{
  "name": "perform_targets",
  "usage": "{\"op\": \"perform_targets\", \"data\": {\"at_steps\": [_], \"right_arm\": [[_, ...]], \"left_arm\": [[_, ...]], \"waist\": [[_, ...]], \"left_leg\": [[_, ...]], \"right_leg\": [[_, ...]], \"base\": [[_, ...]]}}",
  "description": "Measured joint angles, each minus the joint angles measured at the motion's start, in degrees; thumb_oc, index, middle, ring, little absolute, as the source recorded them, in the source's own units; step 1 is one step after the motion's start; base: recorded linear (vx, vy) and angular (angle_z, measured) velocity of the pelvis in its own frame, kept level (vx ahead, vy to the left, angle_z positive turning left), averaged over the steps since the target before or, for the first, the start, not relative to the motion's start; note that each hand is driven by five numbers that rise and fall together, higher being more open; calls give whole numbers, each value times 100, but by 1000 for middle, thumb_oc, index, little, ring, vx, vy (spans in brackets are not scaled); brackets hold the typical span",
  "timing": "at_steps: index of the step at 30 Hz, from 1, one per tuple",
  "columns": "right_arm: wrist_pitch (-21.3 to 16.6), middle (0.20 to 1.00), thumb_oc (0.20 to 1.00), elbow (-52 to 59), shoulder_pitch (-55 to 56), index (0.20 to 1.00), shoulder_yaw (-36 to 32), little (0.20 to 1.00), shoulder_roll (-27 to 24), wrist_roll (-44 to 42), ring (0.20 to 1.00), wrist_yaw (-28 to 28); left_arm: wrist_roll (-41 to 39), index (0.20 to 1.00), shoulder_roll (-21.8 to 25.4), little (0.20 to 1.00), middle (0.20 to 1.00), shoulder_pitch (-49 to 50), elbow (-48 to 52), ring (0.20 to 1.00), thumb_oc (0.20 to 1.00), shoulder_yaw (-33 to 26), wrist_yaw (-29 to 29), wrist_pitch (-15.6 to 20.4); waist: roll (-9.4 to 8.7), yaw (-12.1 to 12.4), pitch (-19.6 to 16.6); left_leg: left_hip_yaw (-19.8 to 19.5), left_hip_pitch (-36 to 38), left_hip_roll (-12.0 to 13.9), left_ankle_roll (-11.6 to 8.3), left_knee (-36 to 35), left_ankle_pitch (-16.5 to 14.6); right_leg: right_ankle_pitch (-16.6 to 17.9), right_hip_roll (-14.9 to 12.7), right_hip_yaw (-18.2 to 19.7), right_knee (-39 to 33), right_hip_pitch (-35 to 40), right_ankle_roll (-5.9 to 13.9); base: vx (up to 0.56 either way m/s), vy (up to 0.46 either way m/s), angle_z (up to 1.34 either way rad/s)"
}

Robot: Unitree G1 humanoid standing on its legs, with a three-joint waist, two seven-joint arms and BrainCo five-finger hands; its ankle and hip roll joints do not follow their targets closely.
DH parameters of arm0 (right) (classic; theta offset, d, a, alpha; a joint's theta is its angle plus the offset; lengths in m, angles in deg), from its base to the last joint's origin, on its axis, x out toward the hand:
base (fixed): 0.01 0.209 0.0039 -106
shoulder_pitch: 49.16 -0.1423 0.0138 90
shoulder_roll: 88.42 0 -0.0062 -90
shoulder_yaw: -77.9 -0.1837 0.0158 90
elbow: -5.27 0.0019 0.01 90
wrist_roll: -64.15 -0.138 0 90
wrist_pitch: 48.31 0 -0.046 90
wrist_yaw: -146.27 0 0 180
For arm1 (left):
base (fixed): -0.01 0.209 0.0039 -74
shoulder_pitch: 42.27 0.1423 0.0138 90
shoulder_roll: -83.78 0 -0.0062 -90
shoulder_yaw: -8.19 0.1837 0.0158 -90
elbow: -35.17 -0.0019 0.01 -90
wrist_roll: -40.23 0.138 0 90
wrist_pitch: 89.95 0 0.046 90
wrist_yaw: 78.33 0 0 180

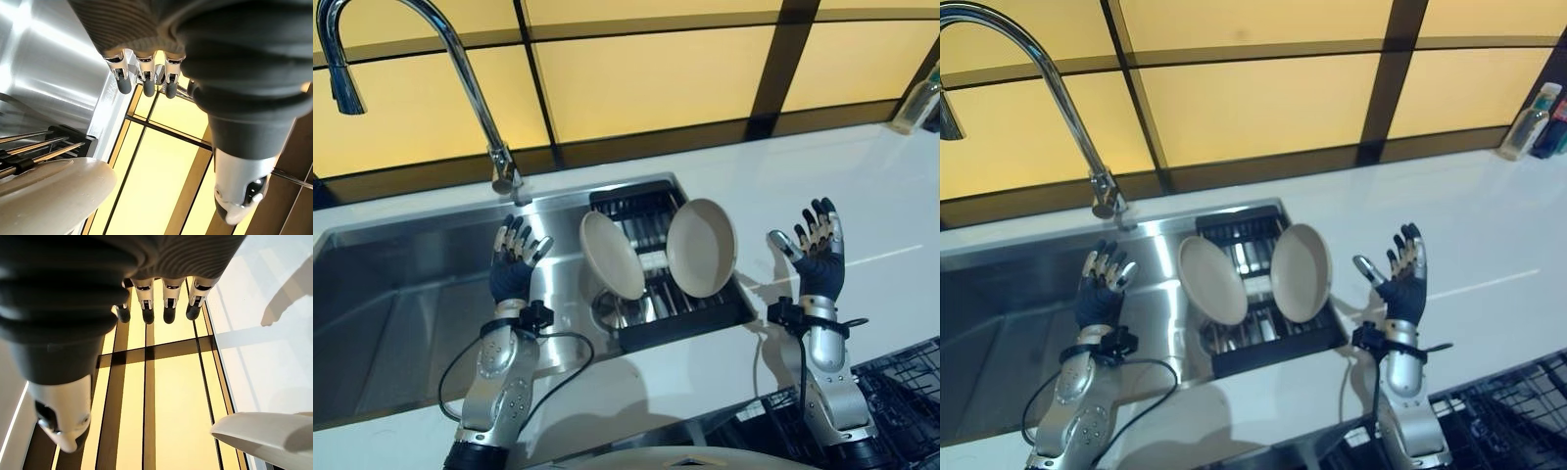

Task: Pick up plates and place into dishwasher.

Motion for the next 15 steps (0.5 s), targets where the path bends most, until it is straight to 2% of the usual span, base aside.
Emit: {"op": "perform_targets", "data": {"at_steps": [15], "right_arm": [[4, 1000, 1000, 0, 0, 1000, 0, 1000, 0, 1, 1000, 0]], "left_arm": [[-53, 1000, 0, 1000, 1000, 0, -2, 1000, 1000, 0, 146, 23]], "waist": [[6, 0, 4]], "left_leg": [[-31, 0, -5, 4, 0, 3]], "right_leg": [[0, -7, -16, 0, 13, 0]], "base": [[0, 0, 0]]}}
